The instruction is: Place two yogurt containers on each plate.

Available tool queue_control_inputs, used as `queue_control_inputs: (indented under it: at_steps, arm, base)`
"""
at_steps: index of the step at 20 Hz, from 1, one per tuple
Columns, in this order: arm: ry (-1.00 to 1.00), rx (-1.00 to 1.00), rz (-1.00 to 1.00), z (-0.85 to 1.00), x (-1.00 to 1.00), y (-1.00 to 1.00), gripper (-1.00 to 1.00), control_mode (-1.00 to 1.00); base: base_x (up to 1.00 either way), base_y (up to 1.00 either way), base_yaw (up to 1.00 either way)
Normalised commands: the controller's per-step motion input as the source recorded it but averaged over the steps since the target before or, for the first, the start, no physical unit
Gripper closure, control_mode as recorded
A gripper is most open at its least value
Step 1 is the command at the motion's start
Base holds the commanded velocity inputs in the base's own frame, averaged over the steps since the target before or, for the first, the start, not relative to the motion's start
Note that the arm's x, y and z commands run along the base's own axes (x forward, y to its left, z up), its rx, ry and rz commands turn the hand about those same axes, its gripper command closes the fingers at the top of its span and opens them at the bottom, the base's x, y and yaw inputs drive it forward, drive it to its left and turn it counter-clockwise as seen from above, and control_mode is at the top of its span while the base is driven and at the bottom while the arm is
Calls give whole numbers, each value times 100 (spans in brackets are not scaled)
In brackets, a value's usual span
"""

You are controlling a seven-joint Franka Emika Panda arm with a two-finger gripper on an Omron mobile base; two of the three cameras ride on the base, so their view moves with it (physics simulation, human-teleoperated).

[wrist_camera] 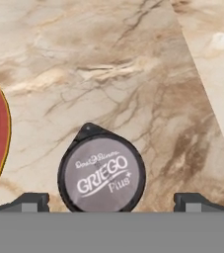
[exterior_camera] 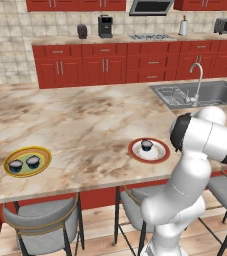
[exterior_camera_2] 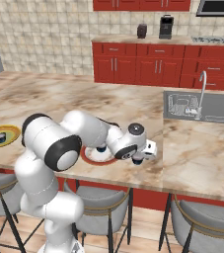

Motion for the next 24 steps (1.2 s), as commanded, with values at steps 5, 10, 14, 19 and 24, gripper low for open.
queue_control_inputs:
  at_steps: [5, 10, 14, 19, 24]
  arm:
    - [0, 0, 0, -7, 0, 0, -100, -100]
    - [0, 0, 0, -3, 0, 8, -100, -100]
    - [0, 0, 0, -2, 0, 9, -100, -100]
    - [0, 0, 0, -8, 1, 1, -100, -100]
    - [0, 0, 0, -13, 11, 0, -100, -100]
  base:
    - [0, 0, 0]
    - [0, 0, 0]
    - [0, 0, 0]
    - [0, 0, 0]
    - [0, 0, 0]
